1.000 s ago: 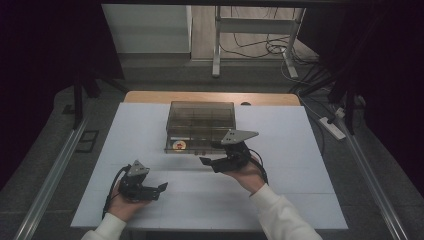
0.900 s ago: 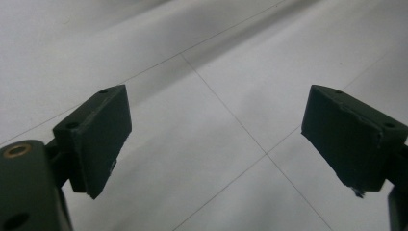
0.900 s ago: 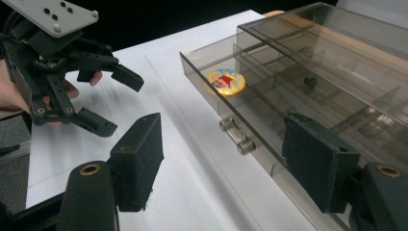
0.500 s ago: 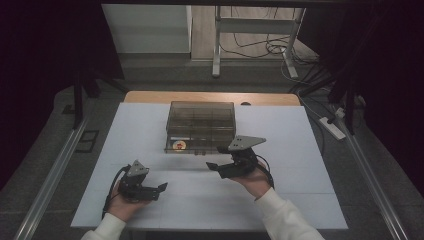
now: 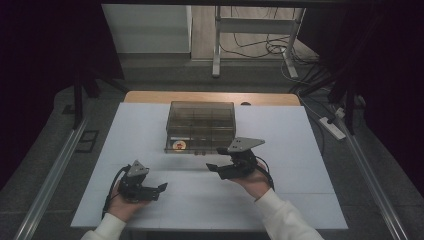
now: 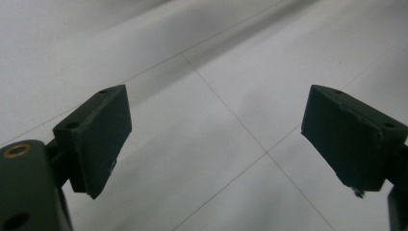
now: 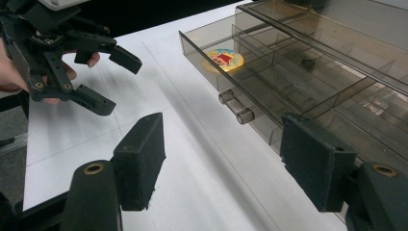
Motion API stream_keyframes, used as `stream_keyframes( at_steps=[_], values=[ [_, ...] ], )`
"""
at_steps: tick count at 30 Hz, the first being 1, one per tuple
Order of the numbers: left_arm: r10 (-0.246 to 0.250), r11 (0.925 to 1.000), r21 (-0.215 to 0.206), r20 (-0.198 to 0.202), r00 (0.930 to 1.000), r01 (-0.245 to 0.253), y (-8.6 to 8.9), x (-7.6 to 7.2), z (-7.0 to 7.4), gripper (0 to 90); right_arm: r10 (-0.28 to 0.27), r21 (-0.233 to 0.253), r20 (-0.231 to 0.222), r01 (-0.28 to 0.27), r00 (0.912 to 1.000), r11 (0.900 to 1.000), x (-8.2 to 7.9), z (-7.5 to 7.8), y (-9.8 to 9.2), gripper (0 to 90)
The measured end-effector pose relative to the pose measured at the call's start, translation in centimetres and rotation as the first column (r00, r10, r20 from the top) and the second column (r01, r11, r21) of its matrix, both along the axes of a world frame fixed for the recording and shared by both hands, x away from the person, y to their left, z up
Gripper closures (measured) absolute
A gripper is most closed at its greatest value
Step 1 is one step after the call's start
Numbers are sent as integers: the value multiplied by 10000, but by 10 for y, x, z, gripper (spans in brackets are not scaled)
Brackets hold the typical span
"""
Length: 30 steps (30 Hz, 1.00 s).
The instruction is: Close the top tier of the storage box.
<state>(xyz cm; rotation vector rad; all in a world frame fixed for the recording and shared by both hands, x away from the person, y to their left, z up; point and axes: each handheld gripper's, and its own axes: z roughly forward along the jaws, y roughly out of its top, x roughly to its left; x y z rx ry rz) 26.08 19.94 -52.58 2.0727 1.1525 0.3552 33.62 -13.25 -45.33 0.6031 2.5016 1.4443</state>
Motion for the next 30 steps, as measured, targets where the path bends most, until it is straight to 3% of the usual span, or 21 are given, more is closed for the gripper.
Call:
stream_keyframes(
  at_steps=[5, 9, 14, 18, 24, 30],
  values=[
    [-4, 10000, -5, -39, 10000, 4, 1, 0, -1, 108, 37, -65, 167, -36, 9999, 10000, -1, 0, 2, 342],
    [-4, 10000, -4, 3, 10000, 4, 1, 0, 0, 108, 173, -219, 236, -168, 9996, 9996, 0, -2, 4, 421],
    [-67, 10000, 55, -34, 10000, 67, -1, 0, -1, 108, 160, -539, 524, -132, 9985, 9985, -1, -3, 6, 600],
    [-37, 10000, 56, -37, 10000, 37, 0, 1, -1, 108, 120, -820, 588, -71, 9982, 9966, 1, -4, 7, 690],
    [-58, 10000, 66, -44, 10000, 58, -1, 0, -1, 108, 17, -891, 686, 44, 9976, 9960, 5, -8, 10, 882],
    [-56, 10000, 74, -54, 10000, 56, -1, 1, -2, 109, 15, -1404, 915, 114, 9958, 9900, 7, -14, 18, 893]
  ],
)
